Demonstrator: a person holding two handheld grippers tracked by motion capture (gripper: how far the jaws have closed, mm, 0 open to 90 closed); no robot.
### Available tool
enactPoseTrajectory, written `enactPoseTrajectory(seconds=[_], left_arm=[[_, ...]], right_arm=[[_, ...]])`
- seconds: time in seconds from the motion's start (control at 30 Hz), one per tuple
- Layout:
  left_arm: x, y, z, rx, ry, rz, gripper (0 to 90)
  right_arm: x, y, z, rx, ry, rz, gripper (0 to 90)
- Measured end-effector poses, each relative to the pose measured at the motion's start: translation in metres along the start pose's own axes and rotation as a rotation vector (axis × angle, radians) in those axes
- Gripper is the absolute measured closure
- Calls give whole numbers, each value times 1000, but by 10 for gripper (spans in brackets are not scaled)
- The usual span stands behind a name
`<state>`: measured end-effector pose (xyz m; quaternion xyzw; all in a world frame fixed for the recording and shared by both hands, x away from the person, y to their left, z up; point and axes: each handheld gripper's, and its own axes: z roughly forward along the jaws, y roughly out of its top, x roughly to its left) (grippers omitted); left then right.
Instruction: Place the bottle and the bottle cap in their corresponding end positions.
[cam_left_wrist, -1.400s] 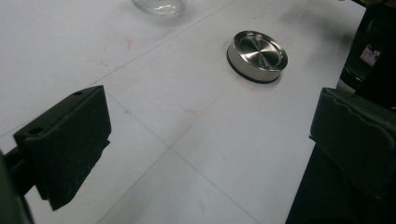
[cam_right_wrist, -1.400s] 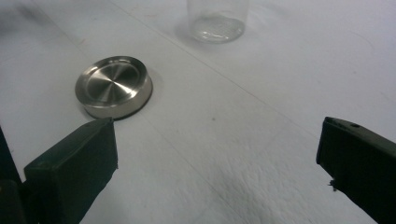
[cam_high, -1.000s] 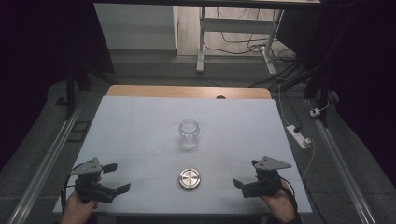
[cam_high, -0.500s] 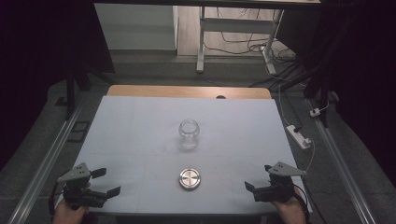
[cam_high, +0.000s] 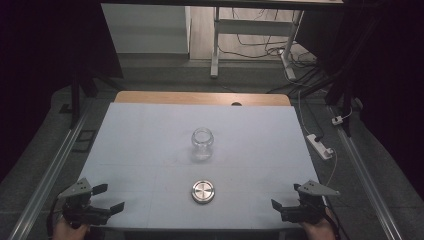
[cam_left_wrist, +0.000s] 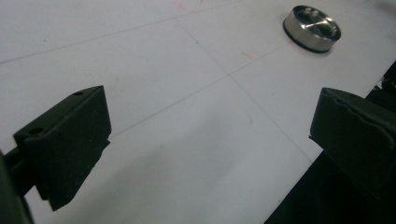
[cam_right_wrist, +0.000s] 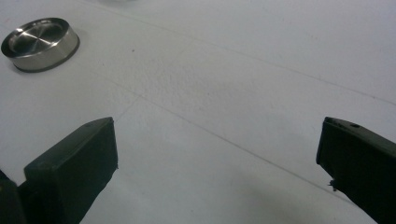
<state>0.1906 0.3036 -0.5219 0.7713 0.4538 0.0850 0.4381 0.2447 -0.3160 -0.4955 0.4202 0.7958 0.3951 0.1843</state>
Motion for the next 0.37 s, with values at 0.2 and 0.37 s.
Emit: enactPoseTrajectory(seconds=[0.2,0.37], left_arm=[[-2,-3,-1,26,36,0,0],[-3,-3,-1,36,47,-2,0]], right_arm=[[1,-2,-3,28,-14,3,0],[2,-2,-2,45,-15,-5,0]])
